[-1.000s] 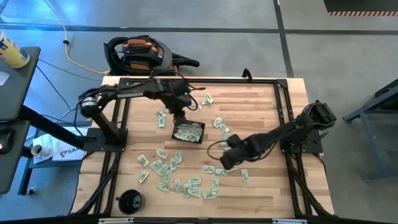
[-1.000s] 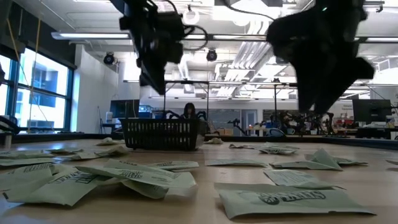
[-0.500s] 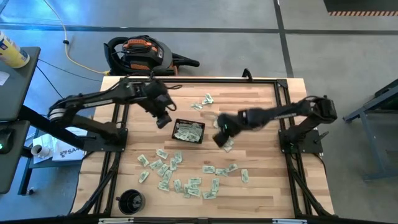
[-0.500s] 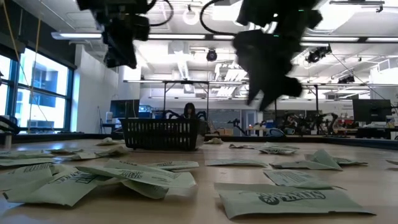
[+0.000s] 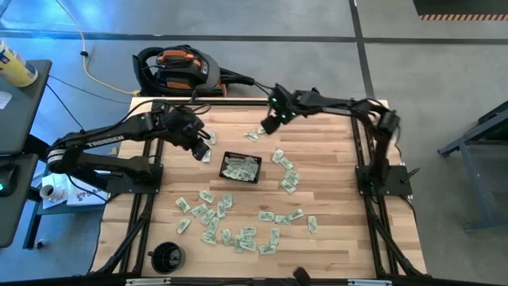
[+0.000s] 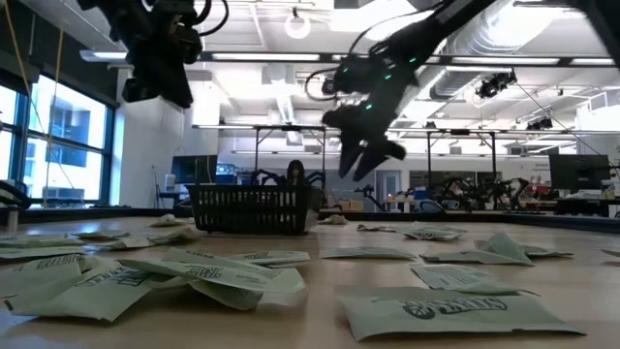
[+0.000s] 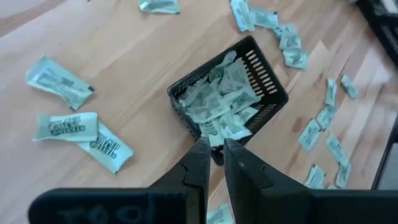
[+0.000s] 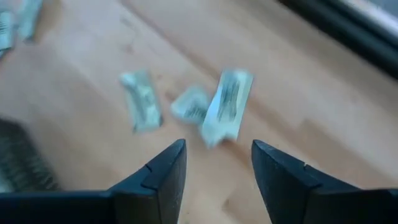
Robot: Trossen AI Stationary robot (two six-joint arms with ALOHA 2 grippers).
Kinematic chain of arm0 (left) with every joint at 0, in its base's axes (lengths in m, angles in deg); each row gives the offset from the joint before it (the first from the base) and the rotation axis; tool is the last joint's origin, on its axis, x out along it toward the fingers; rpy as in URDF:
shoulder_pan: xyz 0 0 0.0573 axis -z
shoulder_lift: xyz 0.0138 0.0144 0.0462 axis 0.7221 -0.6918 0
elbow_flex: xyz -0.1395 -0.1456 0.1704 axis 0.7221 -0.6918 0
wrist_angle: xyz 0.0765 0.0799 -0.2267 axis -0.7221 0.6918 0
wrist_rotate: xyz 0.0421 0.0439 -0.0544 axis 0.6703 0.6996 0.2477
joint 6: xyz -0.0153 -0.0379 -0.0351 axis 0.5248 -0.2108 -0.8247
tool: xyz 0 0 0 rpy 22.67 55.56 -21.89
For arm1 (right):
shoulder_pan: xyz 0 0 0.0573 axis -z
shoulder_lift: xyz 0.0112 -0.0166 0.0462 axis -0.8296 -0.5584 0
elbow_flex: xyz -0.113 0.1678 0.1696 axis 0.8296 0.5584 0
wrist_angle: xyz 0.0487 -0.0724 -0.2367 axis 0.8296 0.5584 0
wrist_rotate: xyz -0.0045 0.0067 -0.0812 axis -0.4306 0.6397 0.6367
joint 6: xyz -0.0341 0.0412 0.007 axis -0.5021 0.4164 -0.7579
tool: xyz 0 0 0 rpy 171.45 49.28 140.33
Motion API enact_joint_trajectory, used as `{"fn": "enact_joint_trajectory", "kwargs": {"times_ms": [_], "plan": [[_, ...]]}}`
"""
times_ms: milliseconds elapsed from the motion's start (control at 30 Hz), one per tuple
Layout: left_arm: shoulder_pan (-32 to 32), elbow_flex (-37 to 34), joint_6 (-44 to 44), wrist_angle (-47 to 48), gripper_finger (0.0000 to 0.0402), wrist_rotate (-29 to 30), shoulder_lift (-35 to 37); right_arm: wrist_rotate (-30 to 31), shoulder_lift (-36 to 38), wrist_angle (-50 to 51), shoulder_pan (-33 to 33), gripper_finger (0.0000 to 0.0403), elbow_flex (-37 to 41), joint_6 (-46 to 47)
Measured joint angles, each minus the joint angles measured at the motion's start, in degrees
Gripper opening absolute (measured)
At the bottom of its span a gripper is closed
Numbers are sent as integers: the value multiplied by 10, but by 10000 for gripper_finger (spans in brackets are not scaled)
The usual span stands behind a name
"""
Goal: Pick and place Stevia / Truvia into bins
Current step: Put the green stevia packet into the black basket
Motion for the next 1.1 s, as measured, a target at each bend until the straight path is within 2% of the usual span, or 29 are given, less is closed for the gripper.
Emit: {"fn": "enact_joint_trajectory", "kwargs": {"times_ms": [67, 233, 367, 467, 600, 767, 867, 1100], "plan": [[0, 0, -5, -7, 83, 8, 0, 4, -47, 34, 4, 187, -63, -23], [0, 0, -34, -9, 83, 14, 0, 59, -154, 171, 4, 243, -215, -51], [0, 0, -49, -8, 83, 16, 0, 36, -211, 227, 13, 281, -297, -61], [0, 0, -52, -8, 83, 26, 0, 26, -244, 249, 24, 290, -335, -64], [0, 0, -61, -8, 83, 30, 0, 11, -268, 274, 34, 290, -367, -63], [0, 0, -62, -8, 83, 44, 0, -8, -274, 284, 39, 287, -371, -59], [0, 0, -64, -9, 83, 45, 0, -28, -274, 278, 39, 267, -371, -51], [0, 0, -65, -10, 83, 46, 0, -26, -275, 274, 40, 206, -371, -36]]}}
